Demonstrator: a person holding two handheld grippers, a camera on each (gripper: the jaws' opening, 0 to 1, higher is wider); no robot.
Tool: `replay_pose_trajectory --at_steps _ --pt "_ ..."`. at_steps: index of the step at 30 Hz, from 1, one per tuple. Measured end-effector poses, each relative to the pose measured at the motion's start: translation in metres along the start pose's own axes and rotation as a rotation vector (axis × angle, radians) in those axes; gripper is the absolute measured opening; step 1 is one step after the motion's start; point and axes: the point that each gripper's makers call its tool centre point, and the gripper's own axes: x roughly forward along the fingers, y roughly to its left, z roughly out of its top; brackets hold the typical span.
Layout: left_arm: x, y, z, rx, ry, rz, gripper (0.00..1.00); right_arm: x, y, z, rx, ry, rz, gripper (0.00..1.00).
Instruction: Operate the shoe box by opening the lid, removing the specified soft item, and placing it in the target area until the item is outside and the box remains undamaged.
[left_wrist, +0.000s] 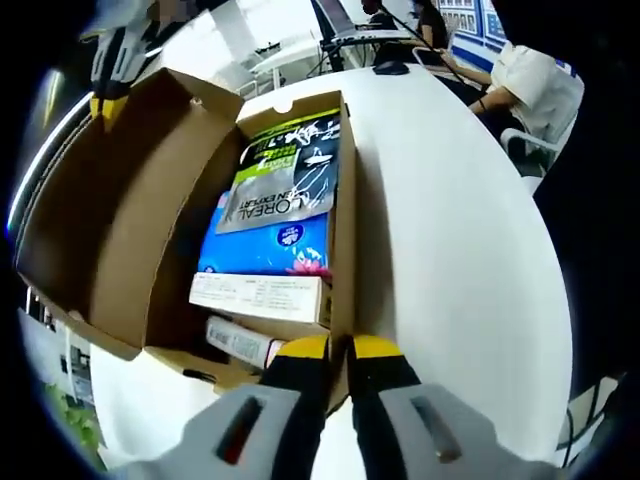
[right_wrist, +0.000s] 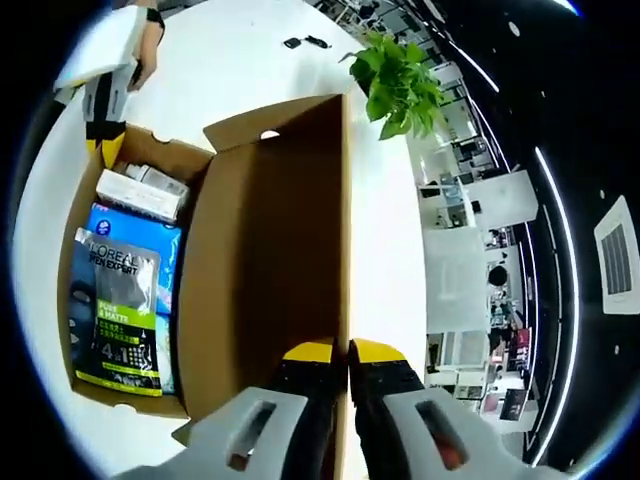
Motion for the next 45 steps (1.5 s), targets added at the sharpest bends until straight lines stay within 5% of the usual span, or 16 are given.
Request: replay_pose_trajectory --at_steps 8,9,16,45 --pt "-0.001 -0.003 0.0 0.007 0.002 0.001 0.06 0.014 -0.002 -0.005 0.023 0.006 0.061 0.03" --pt "0.0 -0.003 0.0 -0.001 0.003 0.001 0.06 0.024 -0.003 -0.008 0.034 0.013 0.132 0.03" --pt "-0.001 -0.006 0.0 0.0 0.007 -0.001 0.06 0.037 -0.001 -0.01 0.039 0.018 0.219 0.03" --pt "-0.003 -0.008 0.0 -0.005 0.01 -0.009 0.05 0.081 0.012 -0.021 0.121 0.04 0.403 0.03"
